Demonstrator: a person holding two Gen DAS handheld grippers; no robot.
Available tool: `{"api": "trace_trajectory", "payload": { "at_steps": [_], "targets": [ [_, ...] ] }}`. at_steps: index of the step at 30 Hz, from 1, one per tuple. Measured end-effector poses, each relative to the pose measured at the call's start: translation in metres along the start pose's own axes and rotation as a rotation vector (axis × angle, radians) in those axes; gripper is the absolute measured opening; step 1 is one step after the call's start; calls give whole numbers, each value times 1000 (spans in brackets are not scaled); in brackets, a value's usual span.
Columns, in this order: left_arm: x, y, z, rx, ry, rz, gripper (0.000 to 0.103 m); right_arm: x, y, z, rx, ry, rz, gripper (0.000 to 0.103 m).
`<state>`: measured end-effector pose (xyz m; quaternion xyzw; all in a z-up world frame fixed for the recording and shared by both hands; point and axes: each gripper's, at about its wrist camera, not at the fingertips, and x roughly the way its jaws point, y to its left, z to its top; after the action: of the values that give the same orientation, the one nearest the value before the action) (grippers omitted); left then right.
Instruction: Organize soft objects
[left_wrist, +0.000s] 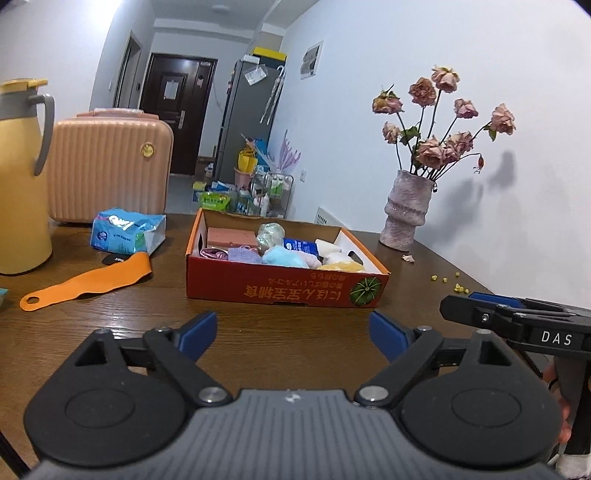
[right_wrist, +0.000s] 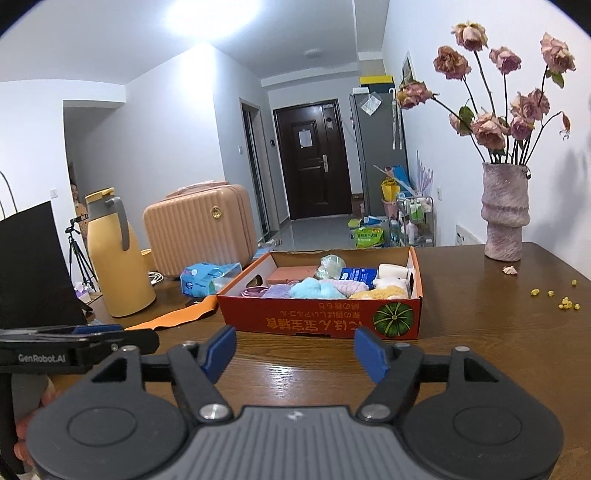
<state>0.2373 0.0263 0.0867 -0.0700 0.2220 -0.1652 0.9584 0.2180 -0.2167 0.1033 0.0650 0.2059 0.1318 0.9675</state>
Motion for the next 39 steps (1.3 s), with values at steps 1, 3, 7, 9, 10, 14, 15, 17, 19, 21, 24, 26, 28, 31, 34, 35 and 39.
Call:
{"api": "trace_trajectory", "payload": {
  "at_steps": [1, 3, 7, 9, 10, 14, 15, 17, 19, 21, 24, 26, 28, 31, 34, 35, 39],
  "targets": [
    [-4, -1, -2, 2, -7, 4, 94, -4, 1, -2, -1, -6, -2, 76],
    [-11, -3, -5, 5, -14, 7, 95, -10, 4, -6, -2, -22, -9, 82],
    [-26, -4, -13, 7, -33, 15, 98, -26, 10, -14, -2, -42, -12, 83],
    [-34, -4, -17, 3, -46, 21, 99, -33, 13, -19, -5, -49, -19, 84],
    [-37, -4, -19, 4, -50, 24, 100, -36, 14, -21, -6, -52, -21, 84],
    [-51, -4, -31, 1, -69, 47, 100, -51, 19, -33, -7, -66, -35, 85],
    [-55, -3, -35, -1, -73, 52, 100, -55, 20, -36, -8, -72, -37, 86],
    [-63, -3, -43, -6, -79, 60, 100, -62, 22, -42, -1, -78, -38, 86],
    [-71, -4, -50, -8, -85, 69, 101, -70, 23, -49, 6, -76, -39, 86],
    [-77, -5, -57, 0, -92, 81, 102, -77, 24, -56, 8, -75, -43, 86],
    [-87, -8, -67, 14, -96, 100, 102, -88, 27, -67, 5, -72, -50, 87],
    [-94, -12, -73, 20, -97, 103, 102, -95, 28, -73, -2, -71, -58, 87],
    [-102, -16, -79, 24, -108, 107, 102, -103, 30, -80, -6, -76, -63, 87],
    [-115, -24, -87, 46, -128, 112, 103, -114, 32, -87, -8, -76, -59, 88],
    [-125, -30, -95, 51, -133, 104, 103, -121, 35, -93, -10, -71, -52, 91],
    [-128, -31, -97, 49, -129, 99, 103, -123, 36, -95, -13, -68, -51, 91],
    [-137, -35, -106, 44, -122, 109, 103, -128, 40, -104, -22, -64, -56, 91]
  ]
}}
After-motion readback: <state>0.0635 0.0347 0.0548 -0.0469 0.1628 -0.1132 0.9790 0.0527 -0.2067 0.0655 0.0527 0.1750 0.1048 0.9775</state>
